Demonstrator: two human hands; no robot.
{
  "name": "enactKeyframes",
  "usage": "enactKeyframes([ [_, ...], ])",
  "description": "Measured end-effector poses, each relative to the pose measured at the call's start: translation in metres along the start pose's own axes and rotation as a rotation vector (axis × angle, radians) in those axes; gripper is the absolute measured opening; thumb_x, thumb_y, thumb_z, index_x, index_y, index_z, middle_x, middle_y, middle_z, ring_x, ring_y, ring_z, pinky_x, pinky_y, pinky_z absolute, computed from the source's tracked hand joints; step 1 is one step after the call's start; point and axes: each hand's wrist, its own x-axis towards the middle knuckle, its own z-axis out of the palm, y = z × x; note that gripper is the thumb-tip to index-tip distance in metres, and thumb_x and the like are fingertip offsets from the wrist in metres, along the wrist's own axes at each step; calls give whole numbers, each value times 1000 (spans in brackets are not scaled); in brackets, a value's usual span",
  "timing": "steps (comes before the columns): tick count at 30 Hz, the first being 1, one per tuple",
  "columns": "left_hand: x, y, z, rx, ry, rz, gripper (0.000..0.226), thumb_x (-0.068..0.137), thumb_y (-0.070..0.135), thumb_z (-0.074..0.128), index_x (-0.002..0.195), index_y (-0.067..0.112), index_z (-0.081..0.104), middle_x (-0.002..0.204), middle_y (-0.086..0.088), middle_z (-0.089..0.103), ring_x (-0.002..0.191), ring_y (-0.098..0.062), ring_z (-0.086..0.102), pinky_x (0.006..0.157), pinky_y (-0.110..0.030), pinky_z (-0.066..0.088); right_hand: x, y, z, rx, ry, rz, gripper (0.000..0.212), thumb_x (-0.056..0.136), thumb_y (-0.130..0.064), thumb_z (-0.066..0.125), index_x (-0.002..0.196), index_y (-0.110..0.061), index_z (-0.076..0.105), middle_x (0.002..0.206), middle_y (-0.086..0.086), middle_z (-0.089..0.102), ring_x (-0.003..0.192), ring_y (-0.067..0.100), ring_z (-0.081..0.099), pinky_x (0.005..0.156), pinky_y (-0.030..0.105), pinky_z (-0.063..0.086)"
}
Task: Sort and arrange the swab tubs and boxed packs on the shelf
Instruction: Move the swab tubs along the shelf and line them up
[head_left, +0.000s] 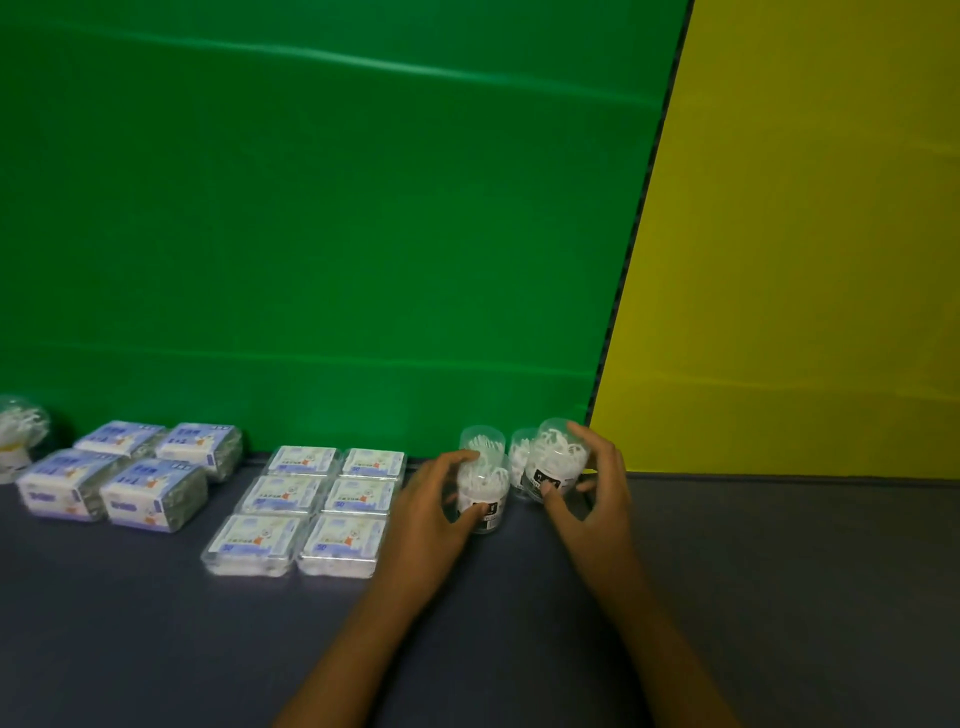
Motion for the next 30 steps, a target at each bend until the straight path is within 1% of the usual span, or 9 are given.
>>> enactKeyframes([
  [3,1,-5,4,29,-21,-3,57,74,12,80,120,36,54,117,10,62,103,2,61,90,-24,54,-1,2,1,-30,-3,-13,67,82,-10,75,137,-30,45,128,-9,47,116,8,52,89,29,53],
  [7,2,-11,5,29,-6,-18,57,75,11,78,120,35,53,118,10,62,105,2,61,90,-29,55,-3,4,-2,-40,-29,1,68,83,-13,75,137,-38,43,128,-13,47,117,1,49,88,19,50],
  [11,1,-11,5,185,-42,12,60,78,22,75,123,45,44,126,14,54,116,-6,54,95,-36,51,-3,10,-1,-63,-62,30,67,83,-16,75,139,-33,43,132,-13,46,119,-2,47,92,25,52],
  [13,-2,-7,2,237,-41,34,61,80,30,73,129,42,40,129,14,51,120,-6,50,98,-33,47,-5,11,-1,-72,-75,40,67,83,-17,75,139,-33,43,132,-14,46,119,0,47,92,26,52],
  [15,-4,-3,-3,305,-11,69,58,84,40,67,134,38,38,130,14,49,119,-5,48,94,-31,47,-6,11,-1,-67,-89,47,67,82,-17,76,139,-33,43,133,-14,47,118,2,49,92,23,52],
  [19,-10,7,-15,505,141,121,45,87,44,60,128,30,48,125,11,52,111,-11,53,79,-32,51,-8,12,-1,-49,-131,52,68,81,-16,77,132,-42,40,133,-12,52,116,6,55,89,13,49],
  [24,-13,0,-20,795,99,157,49,75,49,66,115,21,61,116,0,58,102,-20,58,80,-34,50,-11,16,2,-64,-182,90,66,80,-16,77,127,-43,40,129,-12,55,113,4,56,86,4,44],
  [26,-16,-2,-20,850,57,122,54,72,54,64,115,21,61,115,-1,59,103,-22,57,83,-35,49,-12,18,2,-69,-208,94,64,80,-17,77,127,-42,41,130,-14,54,114,3,55,88,7,46],
  [30,-18,-3,-20,868,39,118,53,67,54,67,106,18,65,110,-3,62,97,-22,60,80,-35,50,-13,22,4,-73,-237,107,64,81,-17,77,128,-42,43,130,-16,51,116,3,55,93,24,53],
])
